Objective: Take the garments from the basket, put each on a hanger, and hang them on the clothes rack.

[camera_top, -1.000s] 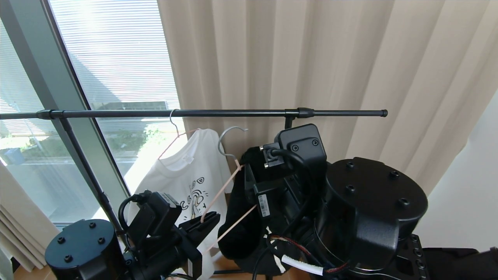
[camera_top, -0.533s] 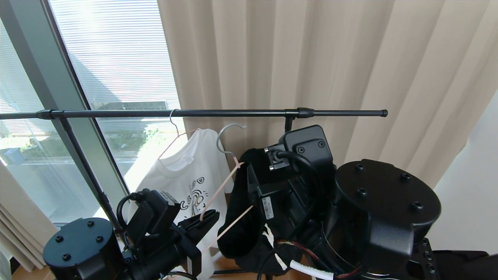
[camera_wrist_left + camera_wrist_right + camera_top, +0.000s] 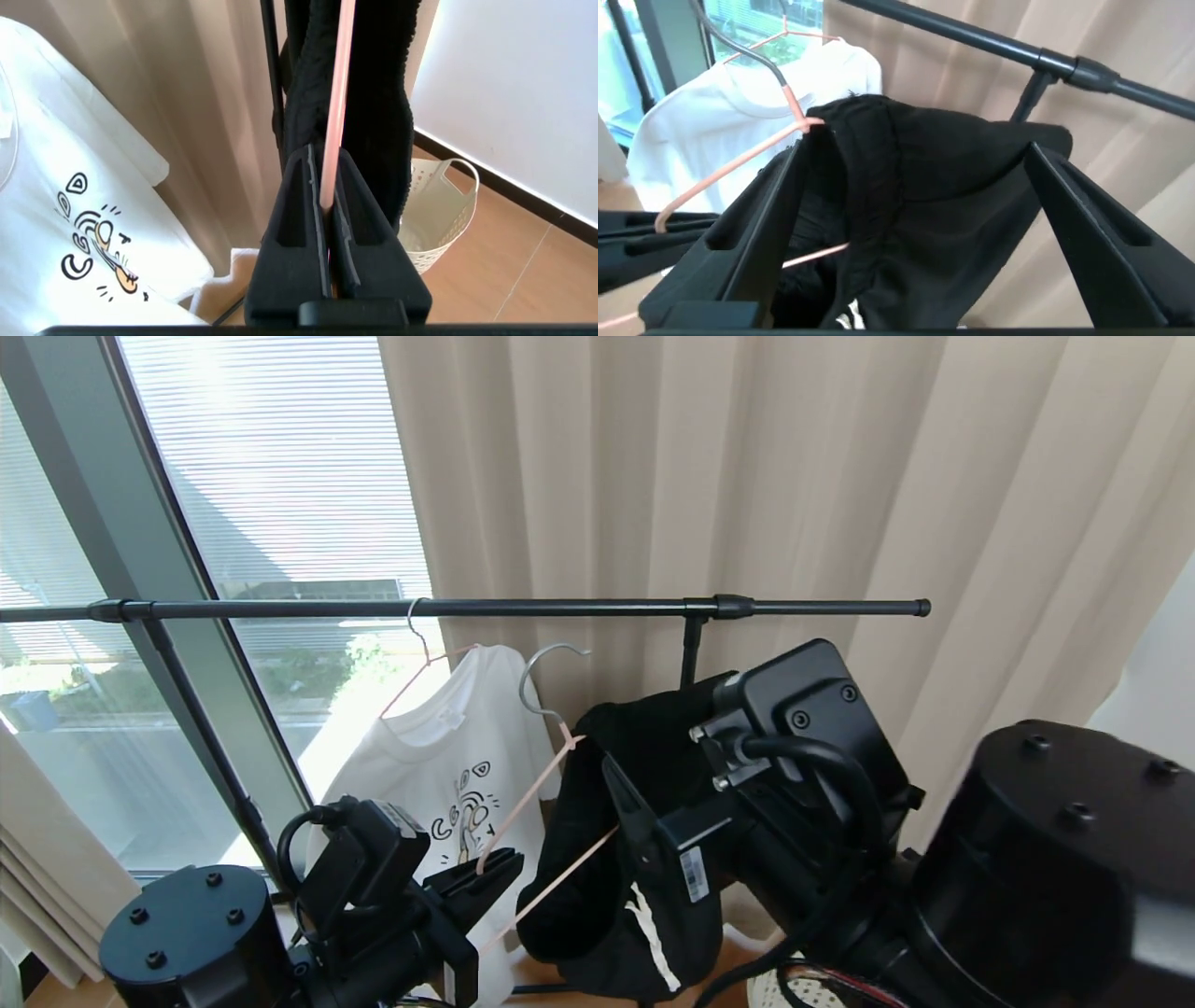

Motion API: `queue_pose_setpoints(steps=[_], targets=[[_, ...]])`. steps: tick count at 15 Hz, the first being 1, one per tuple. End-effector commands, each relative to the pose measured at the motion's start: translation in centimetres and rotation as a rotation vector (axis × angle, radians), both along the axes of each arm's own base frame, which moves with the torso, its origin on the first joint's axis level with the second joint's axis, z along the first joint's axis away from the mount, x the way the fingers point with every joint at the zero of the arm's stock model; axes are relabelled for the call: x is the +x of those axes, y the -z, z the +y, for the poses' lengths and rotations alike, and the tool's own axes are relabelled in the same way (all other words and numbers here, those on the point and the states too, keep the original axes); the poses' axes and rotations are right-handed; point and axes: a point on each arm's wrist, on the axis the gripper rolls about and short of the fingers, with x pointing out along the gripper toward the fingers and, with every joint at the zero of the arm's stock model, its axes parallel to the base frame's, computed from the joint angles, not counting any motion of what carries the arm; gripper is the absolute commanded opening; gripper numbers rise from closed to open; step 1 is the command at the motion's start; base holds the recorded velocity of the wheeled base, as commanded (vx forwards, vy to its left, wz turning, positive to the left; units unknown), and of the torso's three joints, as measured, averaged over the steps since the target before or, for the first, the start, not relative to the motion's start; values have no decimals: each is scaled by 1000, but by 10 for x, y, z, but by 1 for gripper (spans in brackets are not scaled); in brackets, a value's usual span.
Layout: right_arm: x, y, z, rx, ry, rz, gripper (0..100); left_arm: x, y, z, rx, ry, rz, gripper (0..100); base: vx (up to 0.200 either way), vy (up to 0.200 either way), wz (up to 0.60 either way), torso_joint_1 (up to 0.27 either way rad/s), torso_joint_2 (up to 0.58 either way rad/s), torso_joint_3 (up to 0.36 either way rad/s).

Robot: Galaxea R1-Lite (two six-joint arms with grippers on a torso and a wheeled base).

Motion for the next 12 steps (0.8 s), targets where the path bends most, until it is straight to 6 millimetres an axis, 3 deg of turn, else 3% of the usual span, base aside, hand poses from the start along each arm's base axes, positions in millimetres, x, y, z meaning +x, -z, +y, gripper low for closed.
queue_pose_setpoints(steps=[1, 3, 6, 12], targets=[[-6, -11, -30, -31, -31, -40, 100, -2, -1, 1, -2, 2, -5, 0, 0, 0, 0, 0, 0, 0], [6, -13, -66, -176, -99, -86, 100, -7, -3, 4, -2, 7, -5, 0, 0, 0, 0, 0, 0, 0], [27, -22, -105, -336, -224, 16, 100, -10, -1, 3, 6, 23, 2, 0, 0, 0, 0, 0, 0, 0], [55, -64, -142, -451, -523, 198, 100, -17, 5, -1, 34, 59, 24, 0, 0, 0, 0, 0, 0, 0]])
